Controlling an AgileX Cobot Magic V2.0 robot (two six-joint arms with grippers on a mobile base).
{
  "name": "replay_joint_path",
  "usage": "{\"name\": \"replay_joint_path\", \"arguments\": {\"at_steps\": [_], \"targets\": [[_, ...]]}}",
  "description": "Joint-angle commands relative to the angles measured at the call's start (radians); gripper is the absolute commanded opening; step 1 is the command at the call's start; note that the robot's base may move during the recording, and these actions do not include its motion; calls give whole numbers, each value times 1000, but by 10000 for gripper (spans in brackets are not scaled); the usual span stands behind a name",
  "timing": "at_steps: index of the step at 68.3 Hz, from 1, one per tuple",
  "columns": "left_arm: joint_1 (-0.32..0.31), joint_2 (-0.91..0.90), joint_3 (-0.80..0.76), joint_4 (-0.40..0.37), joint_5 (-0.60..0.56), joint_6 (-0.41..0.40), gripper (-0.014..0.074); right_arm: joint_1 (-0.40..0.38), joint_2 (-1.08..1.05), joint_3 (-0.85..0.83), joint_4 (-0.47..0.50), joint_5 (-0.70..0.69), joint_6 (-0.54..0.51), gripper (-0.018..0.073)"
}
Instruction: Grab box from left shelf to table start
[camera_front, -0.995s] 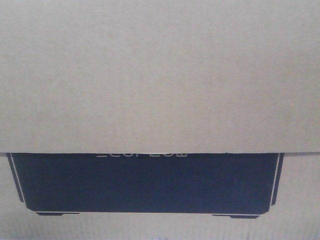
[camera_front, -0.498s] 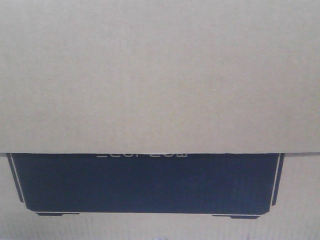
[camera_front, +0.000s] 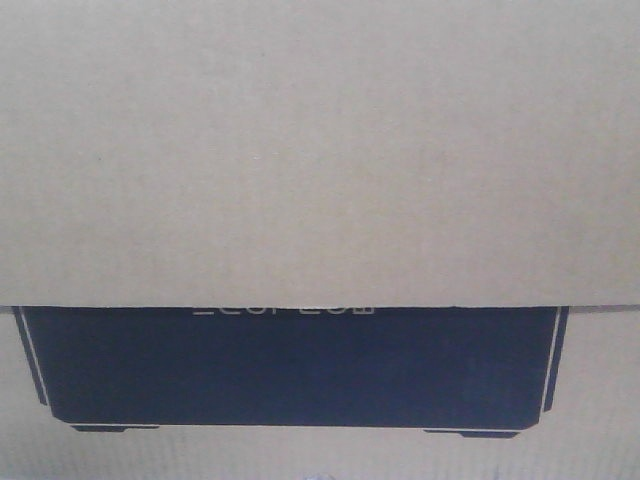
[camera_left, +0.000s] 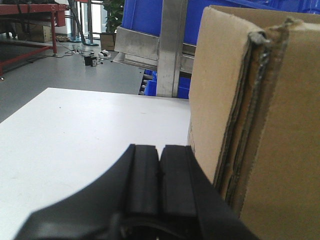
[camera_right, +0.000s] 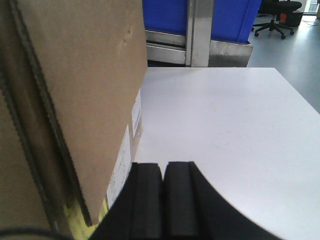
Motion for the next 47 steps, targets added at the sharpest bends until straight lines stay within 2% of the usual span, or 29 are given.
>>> {"name": "replay_joint_path", "arguments": {"at_steps": [1,47], "targets": [[-6,-13,-3,-6,-91,5,-99,-6,-9,5,3,-80,1,60],[-6,-13,-3,-6,-91,5,-99,-6,-9,5,3,-80,1,60]]}}
